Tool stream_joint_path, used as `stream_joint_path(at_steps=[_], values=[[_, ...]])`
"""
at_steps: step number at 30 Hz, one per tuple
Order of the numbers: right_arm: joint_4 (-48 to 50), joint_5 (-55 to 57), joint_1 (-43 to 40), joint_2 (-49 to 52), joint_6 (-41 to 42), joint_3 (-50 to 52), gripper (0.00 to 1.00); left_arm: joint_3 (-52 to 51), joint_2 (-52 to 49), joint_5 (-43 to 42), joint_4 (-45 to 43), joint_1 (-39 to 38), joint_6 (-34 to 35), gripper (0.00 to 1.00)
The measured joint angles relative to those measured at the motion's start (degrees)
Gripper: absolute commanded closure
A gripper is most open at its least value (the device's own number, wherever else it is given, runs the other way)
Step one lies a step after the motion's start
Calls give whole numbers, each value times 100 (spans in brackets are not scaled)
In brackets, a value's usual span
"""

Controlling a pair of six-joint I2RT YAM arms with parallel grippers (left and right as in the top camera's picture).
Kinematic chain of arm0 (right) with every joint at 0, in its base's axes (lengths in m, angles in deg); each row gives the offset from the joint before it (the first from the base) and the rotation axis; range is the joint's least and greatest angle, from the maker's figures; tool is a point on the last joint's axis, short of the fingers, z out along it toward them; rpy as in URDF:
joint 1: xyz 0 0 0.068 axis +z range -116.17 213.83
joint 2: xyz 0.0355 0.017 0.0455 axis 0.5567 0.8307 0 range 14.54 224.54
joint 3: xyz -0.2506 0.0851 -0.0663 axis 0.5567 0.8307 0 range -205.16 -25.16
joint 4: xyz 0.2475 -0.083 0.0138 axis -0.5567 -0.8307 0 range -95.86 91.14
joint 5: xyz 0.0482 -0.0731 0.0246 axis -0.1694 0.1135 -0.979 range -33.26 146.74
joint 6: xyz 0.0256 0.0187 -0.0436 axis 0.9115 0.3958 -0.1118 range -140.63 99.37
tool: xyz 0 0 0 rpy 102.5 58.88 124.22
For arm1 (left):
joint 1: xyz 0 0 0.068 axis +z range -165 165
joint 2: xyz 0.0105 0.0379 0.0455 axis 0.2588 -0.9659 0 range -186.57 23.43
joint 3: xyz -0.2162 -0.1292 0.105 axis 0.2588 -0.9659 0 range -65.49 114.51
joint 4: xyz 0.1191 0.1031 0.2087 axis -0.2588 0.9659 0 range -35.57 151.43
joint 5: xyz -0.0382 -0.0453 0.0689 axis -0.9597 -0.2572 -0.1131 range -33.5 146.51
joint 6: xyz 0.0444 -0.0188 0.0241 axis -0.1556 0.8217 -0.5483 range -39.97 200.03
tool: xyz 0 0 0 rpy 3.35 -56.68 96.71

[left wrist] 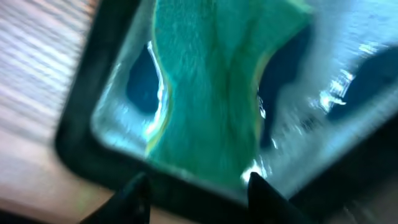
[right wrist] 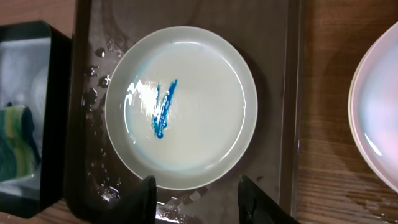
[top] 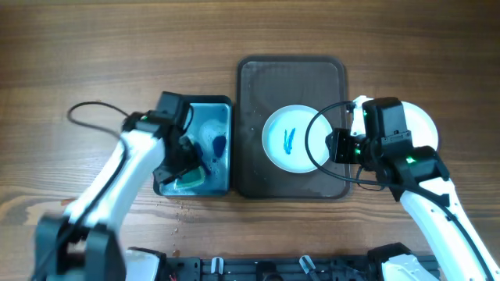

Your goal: Clean dirty plates on tray and stack at the side

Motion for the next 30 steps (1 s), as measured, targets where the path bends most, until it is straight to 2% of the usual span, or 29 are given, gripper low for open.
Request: stream_joint_path(at_steps=[2, 3, 9, 14, 15, 16, 18, 22, 27, 28, 30], values=[[-7, -22, 0, 46, 0, 0, 58, -33, -514, 0, -326, 0, -22, 93], [-7, -22, 0, 59, 0, 0, 58, -37, -726, -4, -446, 0, 9, 96], [-24, -26, 0, 85, 13, 0, 58, 24, -1259, -33, -660, -9, -39, 96], [-24, -26, 0, 85, 24, 0, 58, 271, -1266, -31, -299, 7, -122, 95], [-26, -26, 0, 85, 24, 0, 58, 334, -1255, -28, -236, 7, -129, 85], [-26, -26, 0, 85, 24, 0, 58, 426, -1215, -28, -168, 7, -170, 64], [-24, -26, 0, 85, 24, 0, 58, 560, -1058, -17, -153, 9, -271, 46], [-24, -26, 0, 85, 24, 0, 58, 713, -566, 219, -170, 9, -361, 36], [-24, -26, 0, 85, 24, 0, 58, 614, -487, 914, -597, 31, -382, 37], [-24, -26, 0, 85, 24, 0, 58, 514, -516, 1021, -767, 39, -382, 41], [-26, -24, 0, 85, 24, 0, 58, 256, -623, 1161, -1156, 39, -385, 62]])
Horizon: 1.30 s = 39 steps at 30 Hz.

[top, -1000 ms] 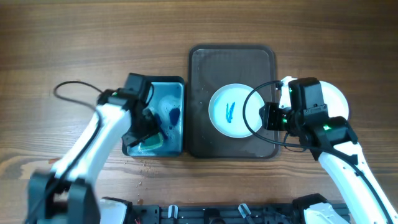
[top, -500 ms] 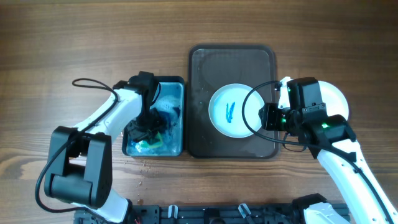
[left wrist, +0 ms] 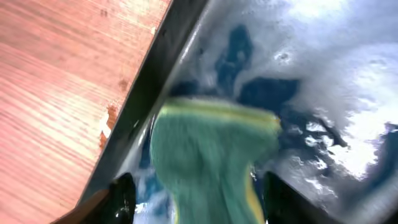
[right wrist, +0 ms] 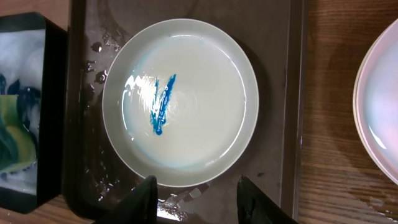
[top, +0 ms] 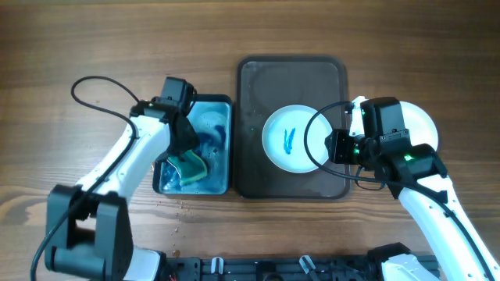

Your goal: Clean dirty plates on tray and stack at the side

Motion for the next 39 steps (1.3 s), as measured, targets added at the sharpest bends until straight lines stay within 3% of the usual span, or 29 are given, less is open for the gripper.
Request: stream_joint_path(at_steps=[1, 2, 6, 10, 11, 15, 16, 23, 25, 29, 31, 32, 33, 39], values=[[-13, -2, 0, 0, 0, 0, 59, -133, -76, 37, -203, 0, 20, 85], [-20, -4, 0, 0, 0, 0, 59, -284, -205, 68, -424, 0, -7, 96], [-22, -20, 0, 9, 0, 0, 59, -459, -431, 103, -833, -13, -63, 96], [-63, -20, 0, 11, 0, 0, 59, -249, -452, 57, -472, -11, -179, 96], [-59, -22, 0, 11, 0, 0, 59, -149, -455, 33, -304, -11, -201, 92], [-61, -22, 0, 11, 0, 0, 59, 542, -396, -177, 544, -9, -334, 58], [-61, -22, 0, 11, 0, 0, 60, 719, -343, -238, 697, -4, -341, 54], [-61, -22, 0, 11, 0, 0, 59, 979, 17, -417, 1016, -2, -348, 46], [-59, -22, 0, 11, 0, 0, 59, 697, 9, -433, 782, -7, -352, 44], [-66, -24, 0, 11, 48, 0, 59, -317, -22, -457, -702, -92, -348, 45], [-63, -31, 0, 11, 87, -2, 59, -730, -94, -463, -1180, -149, -345, 61], [-63, -35, 0, 11, 94, -2, 59, -905, -125, -463, -1401, -177, -328, 75], [-63, -37, 0, 11, 111, -2, 59, -990, -122, -455, -1545, -199, -339, 96], [-76, -37, 0, 11, 153, -2, 60, -1021, -87, -479, -1624, -225, -365, 96]])
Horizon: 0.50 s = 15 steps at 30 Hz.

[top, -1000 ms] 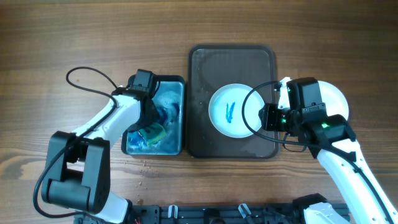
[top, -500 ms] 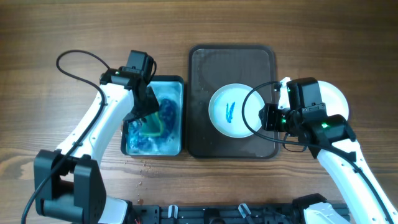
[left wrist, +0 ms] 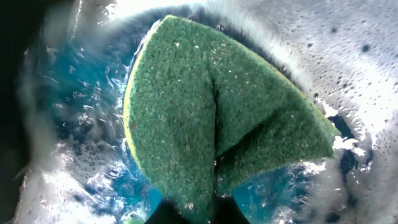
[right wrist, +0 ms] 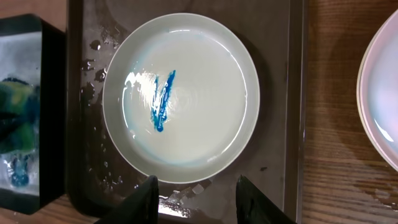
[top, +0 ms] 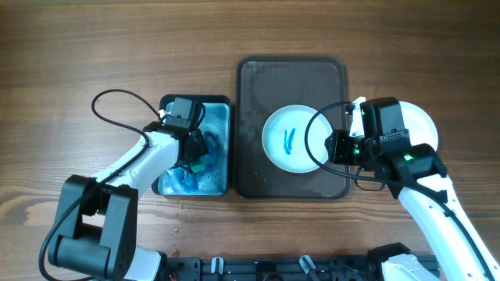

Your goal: Clean dirty plates on tray and stack at the side

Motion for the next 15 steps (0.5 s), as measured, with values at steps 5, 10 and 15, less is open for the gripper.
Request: stream_joint_path(at_steps=[5, 10, 15], values=[[-28, 0, 0, 0, 0, 0, 59, 170, 33, 0, 791, 0, 0, 89], [-28, 0, 0, 0, 0, 0, 60, 577, 162, 2, 1453, 0, -15, 45], [-31, 0, 0, 0, 0, 0, 59, 723, 321, 0, 1596, 0, 2, 51]])
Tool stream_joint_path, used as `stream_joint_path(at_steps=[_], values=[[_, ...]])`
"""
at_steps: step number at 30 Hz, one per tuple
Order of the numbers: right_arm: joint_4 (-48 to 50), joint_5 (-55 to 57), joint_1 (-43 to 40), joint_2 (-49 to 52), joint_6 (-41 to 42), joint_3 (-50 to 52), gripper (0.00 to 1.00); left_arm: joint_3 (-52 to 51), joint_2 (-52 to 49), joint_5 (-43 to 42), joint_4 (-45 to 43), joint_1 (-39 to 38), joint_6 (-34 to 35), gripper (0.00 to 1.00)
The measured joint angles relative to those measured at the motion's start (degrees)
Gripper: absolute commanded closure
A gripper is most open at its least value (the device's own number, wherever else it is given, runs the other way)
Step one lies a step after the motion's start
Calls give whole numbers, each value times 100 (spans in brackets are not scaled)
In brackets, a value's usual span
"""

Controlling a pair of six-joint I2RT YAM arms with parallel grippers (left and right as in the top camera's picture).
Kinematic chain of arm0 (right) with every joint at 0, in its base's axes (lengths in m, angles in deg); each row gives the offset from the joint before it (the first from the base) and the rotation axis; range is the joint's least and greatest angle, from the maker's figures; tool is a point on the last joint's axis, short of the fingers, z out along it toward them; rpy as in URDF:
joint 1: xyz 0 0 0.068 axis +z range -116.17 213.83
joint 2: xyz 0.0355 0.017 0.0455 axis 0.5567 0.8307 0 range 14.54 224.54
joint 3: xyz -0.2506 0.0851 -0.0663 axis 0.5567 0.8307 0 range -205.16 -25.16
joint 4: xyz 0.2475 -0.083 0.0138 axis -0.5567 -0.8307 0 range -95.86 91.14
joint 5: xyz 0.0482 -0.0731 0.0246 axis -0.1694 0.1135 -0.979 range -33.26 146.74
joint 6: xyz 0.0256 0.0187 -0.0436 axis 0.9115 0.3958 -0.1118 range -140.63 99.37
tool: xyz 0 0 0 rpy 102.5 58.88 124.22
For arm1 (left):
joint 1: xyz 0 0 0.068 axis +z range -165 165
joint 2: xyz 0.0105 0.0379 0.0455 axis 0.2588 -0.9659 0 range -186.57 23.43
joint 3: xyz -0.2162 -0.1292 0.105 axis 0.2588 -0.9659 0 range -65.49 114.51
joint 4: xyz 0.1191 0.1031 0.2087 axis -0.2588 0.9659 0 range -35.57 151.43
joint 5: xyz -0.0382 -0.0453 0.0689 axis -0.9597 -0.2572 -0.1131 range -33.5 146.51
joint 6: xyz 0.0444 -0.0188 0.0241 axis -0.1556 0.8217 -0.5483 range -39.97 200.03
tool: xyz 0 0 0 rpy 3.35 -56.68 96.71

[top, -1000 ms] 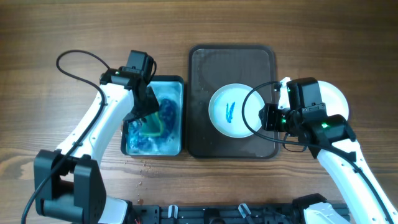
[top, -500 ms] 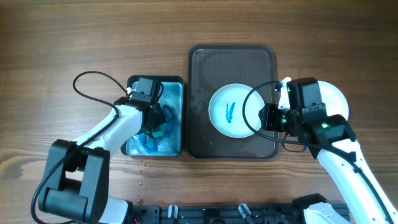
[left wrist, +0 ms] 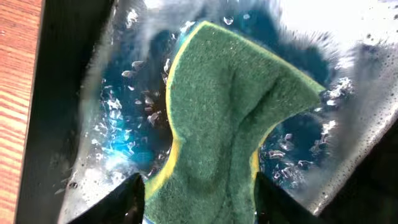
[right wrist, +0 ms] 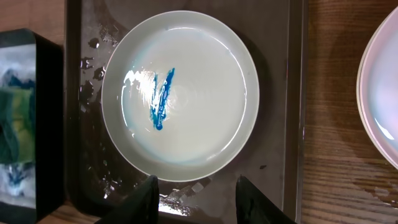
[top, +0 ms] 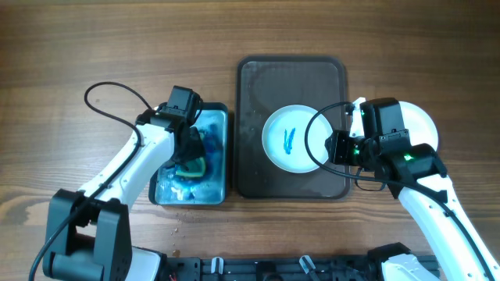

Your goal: Clean dirty plates on tray and stack at the side

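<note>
A white plate (top: 293, 140) with a blue streak (right wrist: 160, 99) lies on the dark tray (top: 291, 78). My right gripper (right wrist: 196, 202) hangs open above the tray's near edge, just short of the plate (right wrist: 180, 93), touching nothing. My left gripper (left wrist: 196, 196) is down in the black basin (top: 209, 187) of blue soapy water, shut on the green and yellow sponge (left wrist: 224, 112), which bulges out folded between the fingers. In the overhead view the left gripper (top: 191, 150) hides most of the sponge (top: 190, 165).
A clean white plate (top: 426, 125) rests on the wooden table right of the tray, partly under my right arm; its edge shows in the right wrist view (right wrist: 382, 93). Water drops wet the tray (right wrist: 280, 180). The left arm's cable loops over the table.
My left gripper has moved with the sponge from the basin's far part to its middle. The basin sits slightly nearer the front edge. The right arm has not moved.
My left gripper held the sponge at the basin's near left corner, then at its left side, then at its far end in foam, and now at its middle. The right gripper stayed open by the streaked plate throughout.
</note>
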Motion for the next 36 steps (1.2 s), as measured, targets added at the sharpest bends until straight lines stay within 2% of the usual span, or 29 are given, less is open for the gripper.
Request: stream_joint_path(at_steps=[4, 5, 6, 7, 10, 14, 16, 23, 26, 29, 33, 35, 36], values=[[2, 0, 0, 0, 0, 0, 59, -125, 0, 0, -299, 0, -2, 62], [2, 0, 0, 0, 0, 0, 59, -234, 0, -2, -529, 0, -2, 73], [-2, 0, 0, 0, 0, 0, 59, -367, 0, 2, -813, 0, -15, 89], [0, 0, 0, 0, 0, 0, 60, -468, -4, -2, -964, 0, 4, 96], [-2, 0, 0, 0, 0, 0, 59, -837, -7, -2, -1499, 0, -11, 96], [-37, 4, 0, 0, 0, 0, 58, -868, 17, 0, -1475, 0, -4, 96], [-31, 116, 0, 0, 22, 0, 53, -741, 31, 0, -1088, 0, -4, 96], [120, 546, -216, 66, 223, 0, 53, 409, 179, -22, 671, -2, -94, 96], [142, 533, -485, 361, 190, -4, 48, 1294, 420, -101, 1029, -52, -258, 96], [262, 319, -789, 885, 2, -7, 48, 1965, 601, -223, 1174, -238, -387, 96], [599, -330, -1132, 1814, -470, -7, 54, 2262, 675, -407, 914, -634, -452, 96], [815, -616, -1158, 2153, -640, -7, 60, 2262, 643, -546, 699, -822, -428, 96], [1012, -846, -1150, 2446, -789, -7, 67, 2262, 619, -625, 575, -905, -391, 96]])
